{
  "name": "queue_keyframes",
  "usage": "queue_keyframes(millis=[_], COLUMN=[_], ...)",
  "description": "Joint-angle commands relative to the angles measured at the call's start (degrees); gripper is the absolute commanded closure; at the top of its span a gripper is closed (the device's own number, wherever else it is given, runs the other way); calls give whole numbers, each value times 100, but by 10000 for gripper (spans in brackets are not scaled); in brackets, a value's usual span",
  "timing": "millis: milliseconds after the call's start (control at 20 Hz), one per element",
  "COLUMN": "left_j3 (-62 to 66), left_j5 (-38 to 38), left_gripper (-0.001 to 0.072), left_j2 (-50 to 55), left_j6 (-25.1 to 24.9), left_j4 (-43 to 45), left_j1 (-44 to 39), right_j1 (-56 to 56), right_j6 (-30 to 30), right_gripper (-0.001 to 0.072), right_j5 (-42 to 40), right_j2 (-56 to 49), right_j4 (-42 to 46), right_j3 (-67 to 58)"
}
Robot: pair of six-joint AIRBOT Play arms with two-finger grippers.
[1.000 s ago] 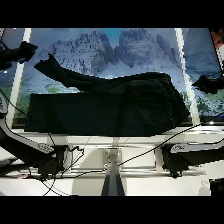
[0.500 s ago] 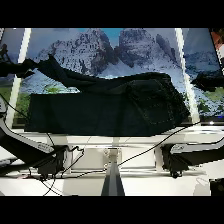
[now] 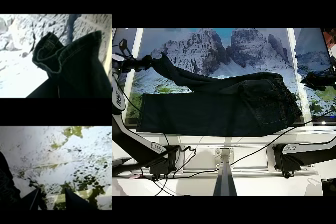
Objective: Fold the clothes and pants, and hang the long-sleeved shirts on hangers.
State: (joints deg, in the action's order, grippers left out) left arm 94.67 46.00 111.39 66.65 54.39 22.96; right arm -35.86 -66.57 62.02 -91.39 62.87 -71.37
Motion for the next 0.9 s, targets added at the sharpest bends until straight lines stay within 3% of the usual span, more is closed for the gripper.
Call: queue_keyframes(millis=[0,50,200,250,350,550,700,850], left_j3=[87,170,601,804,1193,1379,1379,1377], left_j5=[-199,-160,57,299,1071,2433,2627,2588], left_gripper=[684,685,685,685,685,683,682,682], left_j2=[-420,-662,-1333,-1484,-1679,-1740,-1735,-1705], left_j6=[35,337,2282,2546,2597,2575,2260,2247], left_j4=[223,673,3126,3777,4457,4627,4610,4610], left_j1=[-122,-175,-398,-468,-546,-557,-660,-675], right_j1=[7,7,7,7,7,7,7,7], right_j6=[0,-2,-4,-4,-2,-2,4,315], right_gripper=[355,355,355,355,355,355,355,356], right_j5=[42,42,66,96,142,144,201,177], right_j2=[-2,-2,-2,-2,-2,-2,-2,-33], right_j4=[-2,-7,-11,-11,-7,-4,7,186], right_j3=[-7,-7,-7,-7,-7,-4,-4,-4])
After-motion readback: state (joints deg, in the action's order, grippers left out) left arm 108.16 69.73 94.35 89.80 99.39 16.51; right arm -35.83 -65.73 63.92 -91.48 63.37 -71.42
